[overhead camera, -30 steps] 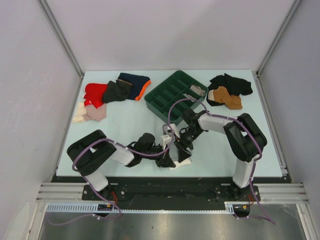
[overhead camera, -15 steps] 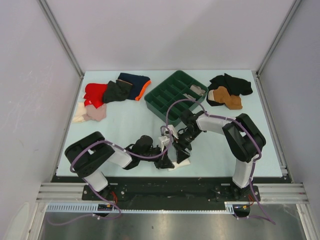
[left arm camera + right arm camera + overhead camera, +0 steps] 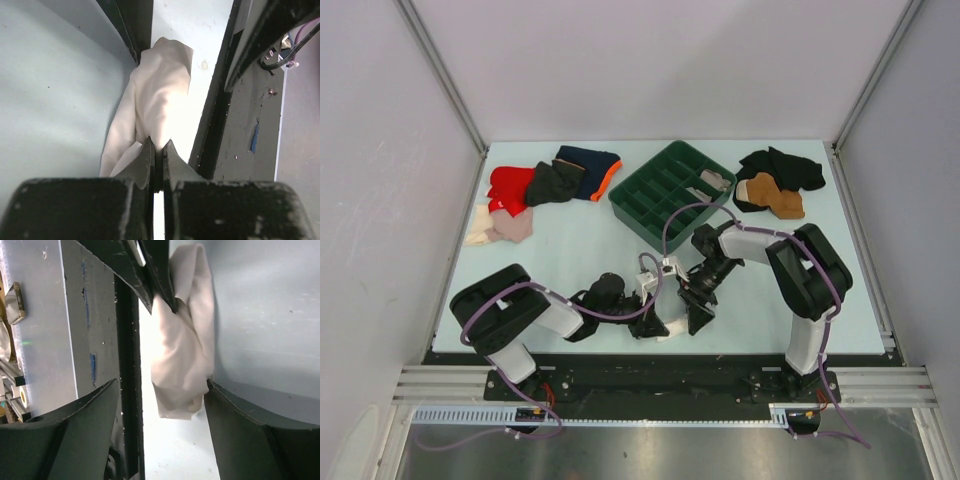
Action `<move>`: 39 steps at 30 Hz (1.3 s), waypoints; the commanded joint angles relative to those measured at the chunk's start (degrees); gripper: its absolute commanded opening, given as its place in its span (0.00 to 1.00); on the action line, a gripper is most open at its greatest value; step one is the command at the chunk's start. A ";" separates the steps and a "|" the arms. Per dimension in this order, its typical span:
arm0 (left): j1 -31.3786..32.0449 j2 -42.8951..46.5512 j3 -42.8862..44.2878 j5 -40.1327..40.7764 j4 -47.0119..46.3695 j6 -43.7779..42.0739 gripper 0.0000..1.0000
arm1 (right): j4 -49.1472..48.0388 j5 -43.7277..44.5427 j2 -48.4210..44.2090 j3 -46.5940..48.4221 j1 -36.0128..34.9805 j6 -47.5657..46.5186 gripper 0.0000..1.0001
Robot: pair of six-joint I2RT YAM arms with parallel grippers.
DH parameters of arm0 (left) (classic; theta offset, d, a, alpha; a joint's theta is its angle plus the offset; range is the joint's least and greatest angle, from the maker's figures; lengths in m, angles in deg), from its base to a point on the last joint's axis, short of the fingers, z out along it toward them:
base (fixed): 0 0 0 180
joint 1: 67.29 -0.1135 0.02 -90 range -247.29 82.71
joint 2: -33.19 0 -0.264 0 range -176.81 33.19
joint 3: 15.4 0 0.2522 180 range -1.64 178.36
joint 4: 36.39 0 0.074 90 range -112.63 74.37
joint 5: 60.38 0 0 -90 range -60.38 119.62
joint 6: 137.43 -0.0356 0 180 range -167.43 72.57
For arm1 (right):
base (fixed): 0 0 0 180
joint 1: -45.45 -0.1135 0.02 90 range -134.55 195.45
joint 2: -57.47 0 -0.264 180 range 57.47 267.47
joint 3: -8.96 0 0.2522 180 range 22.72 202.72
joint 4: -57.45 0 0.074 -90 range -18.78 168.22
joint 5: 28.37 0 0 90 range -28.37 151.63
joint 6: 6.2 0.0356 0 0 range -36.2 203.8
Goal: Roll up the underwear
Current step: Roll the underwear to the corner of the board, then pick up the underwear from the corner of the board.
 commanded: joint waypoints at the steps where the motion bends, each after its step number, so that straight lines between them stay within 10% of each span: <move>1: -0.10 -2.18 -2.54 7.42 8.23 -1.64 0.02 | -1.27 3.41 1.24 -0.61 -2.11 2.73 0.74; 22: 1.04 -3.23 -1.84 8.04 5.94 -0.15 0.03 | -13.41 13.27 4.40 -0.43 -7.92 18.13 0.57; 28: 1.22 -3.50 -1.49 8.47 6.38 -0.15 0.03 | -12.36 12.74 6.07 1.24 -8.71 18.39 0.18; 31: 1.22 -2.36 -1.75 9.26 7.08 -0.15 0.08 | -11.56 12.48 6.69 1.77 -9.06 17.78 0.00; 39: 1.13 18.97 -4.39 20.24 17.35 -2.77 0.55 | -8.41 7.30 2.57 1.68 -5.64 14.88 0.00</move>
